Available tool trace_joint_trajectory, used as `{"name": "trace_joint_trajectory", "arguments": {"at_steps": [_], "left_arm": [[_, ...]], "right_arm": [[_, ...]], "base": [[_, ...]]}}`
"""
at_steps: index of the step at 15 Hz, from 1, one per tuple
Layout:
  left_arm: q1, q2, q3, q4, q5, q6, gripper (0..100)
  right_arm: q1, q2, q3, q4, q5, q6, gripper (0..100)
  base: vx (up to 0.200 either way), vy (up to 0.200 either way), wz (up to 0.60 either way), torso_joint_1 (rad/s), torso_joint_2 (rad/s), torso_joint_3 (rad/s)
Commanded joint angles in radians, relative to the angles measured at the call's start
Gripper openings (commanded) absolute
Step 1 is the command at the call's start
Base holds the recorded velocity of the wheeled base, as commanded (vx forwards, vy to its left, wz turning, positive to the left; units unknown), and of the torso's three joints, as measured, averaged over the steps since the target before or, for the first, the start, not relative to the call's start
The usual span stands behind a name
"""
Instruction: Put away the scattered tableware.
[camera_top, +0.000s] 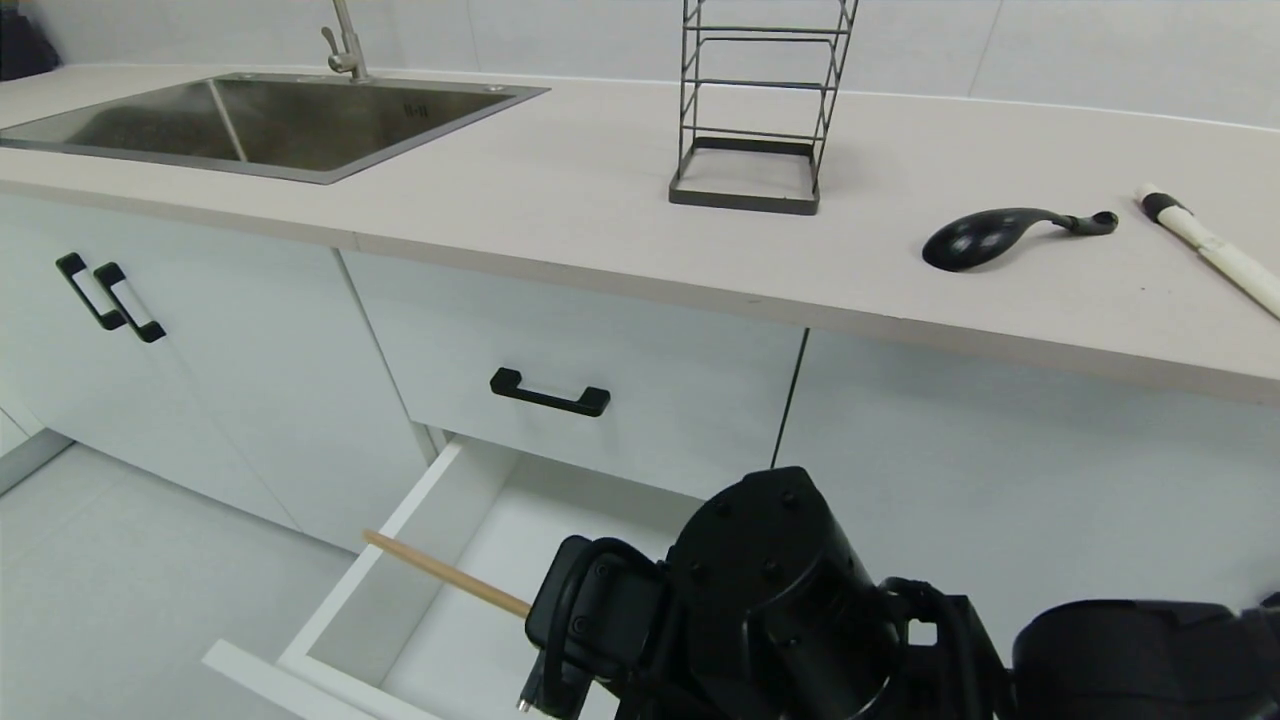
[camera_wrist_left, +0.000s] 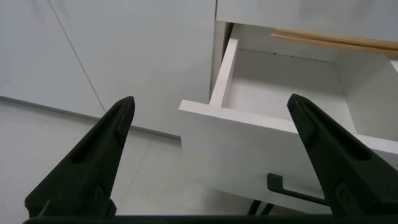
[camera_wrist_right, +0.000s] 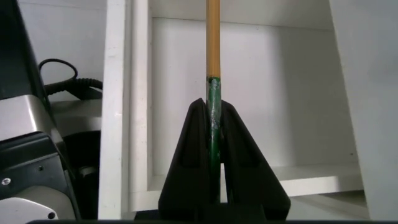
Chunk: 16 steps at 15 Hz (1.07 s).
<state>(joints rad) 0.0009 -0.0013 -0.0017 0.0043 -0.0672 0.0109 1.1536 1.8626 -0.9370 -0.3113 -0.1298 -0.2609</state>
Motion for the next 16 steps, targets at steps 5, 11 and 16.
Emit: {"name": "trace_joint_trajectory", "arguments": {"at_steps": [5,11,16], "left_arm": [[-0.001,0.001,0.0,0.0,0.0,0.0,100],[0.001,0.001,0.0,0.0,0.0,0.0,100],[0.001,0.001,0.0,0.0,0.0,0.0,100]], "right_arm": [[-0.088,0.009,-0.005,-0.009,-0.04,0.075,0],[-0.06,0.195,-0.128,-0.009,-0.048,0.089,0],[-0.069,0.25,-0.236,0.136,-0.097,0.247,0]], "base": [[0.0,0.0,0.0,0.0,0.0,0.0],[0.0,0.0,0.0,0.0,0.0,0.0],[0.0,0.0,0.0,0.0,0.0,0.0]]}}
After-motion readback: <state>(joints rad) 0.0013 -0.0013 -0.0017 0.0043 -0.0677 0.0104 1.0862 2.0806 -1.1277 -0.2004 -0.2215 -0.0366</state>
